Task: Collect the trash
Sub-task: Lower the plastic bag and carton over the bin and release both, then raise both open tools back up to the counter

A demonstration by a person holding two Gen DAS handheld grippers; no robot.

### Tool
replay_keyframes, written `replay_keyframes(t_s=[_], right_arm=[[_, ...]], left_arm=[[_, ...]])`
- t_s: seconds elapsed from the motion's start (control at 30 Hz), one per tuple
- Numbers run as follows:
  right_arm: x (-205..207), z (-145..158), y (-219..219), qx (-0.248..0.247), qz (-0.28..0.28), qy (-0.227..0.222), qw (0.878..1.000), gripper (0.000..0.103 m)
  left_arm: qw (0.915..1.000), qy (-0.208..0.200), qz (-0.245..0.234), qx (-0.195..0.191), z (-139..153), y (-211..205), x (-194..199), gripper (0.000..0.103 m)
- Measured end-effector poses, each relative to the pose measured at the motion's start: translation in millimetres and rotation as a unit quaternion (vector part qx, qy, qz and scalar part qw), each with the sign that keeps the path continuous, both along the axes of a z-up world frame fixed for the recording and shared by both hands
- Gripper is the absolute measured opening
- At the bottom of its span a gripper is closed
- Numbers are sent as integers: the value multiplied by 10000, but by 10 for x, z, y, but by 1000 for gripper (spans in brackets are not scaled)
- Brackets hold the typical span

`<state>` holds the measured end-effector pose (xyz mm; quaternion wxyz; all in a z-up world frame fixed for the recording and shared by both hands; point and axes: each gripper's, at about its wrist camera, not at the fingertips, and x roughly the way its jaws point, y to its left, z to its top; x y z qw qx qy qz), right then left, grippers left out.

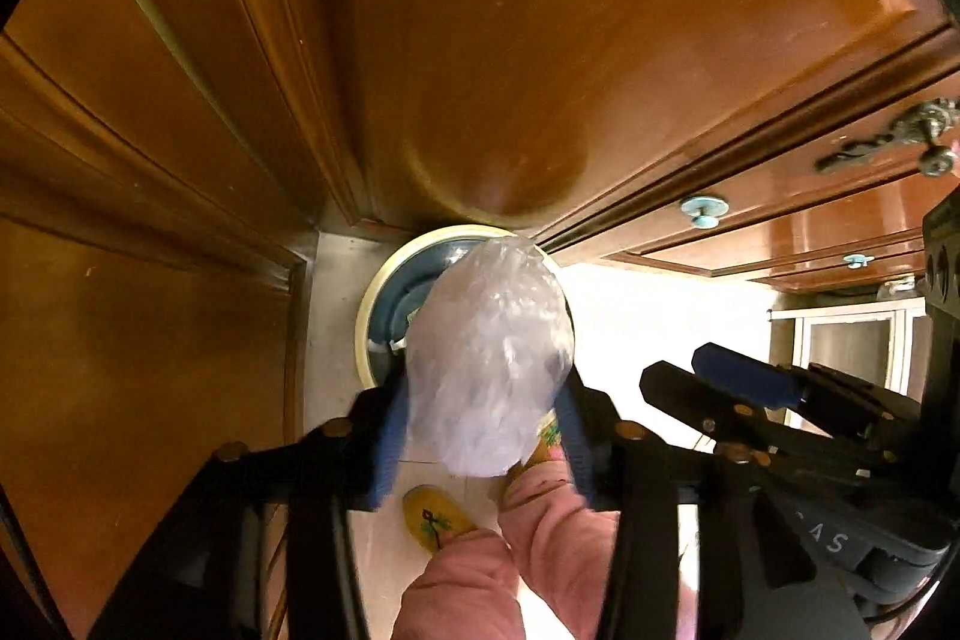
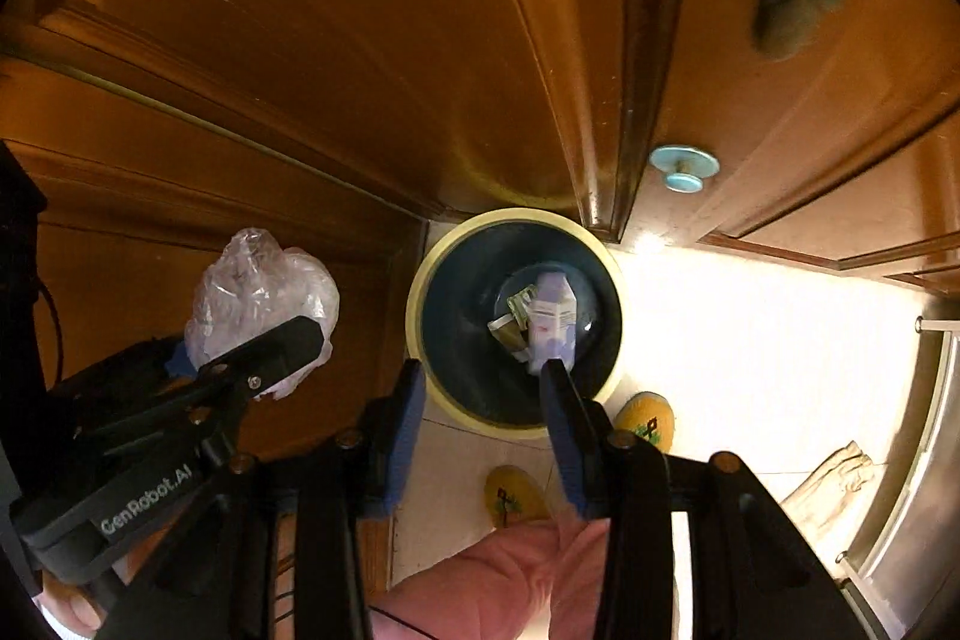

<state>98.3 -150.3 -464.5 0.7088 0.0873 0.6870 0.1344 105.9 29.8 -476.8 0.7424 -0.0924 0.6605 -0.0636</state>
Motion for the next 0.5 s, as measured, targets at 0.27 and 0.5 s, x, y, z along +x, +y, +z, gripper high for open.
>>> replay_keyframes(t_s=[0.27, 0.5], right_arm=[[-22, 1, -136, -73, -199, 14, 9998, 44], [-62, 156, -197, -102, -311, 22, 9995, 45]], left_arm=[[9994, 57, 148, 306, -65, 151, 31, 98], [9987, -69, 60, 511, 112, 80, 45, 99]])
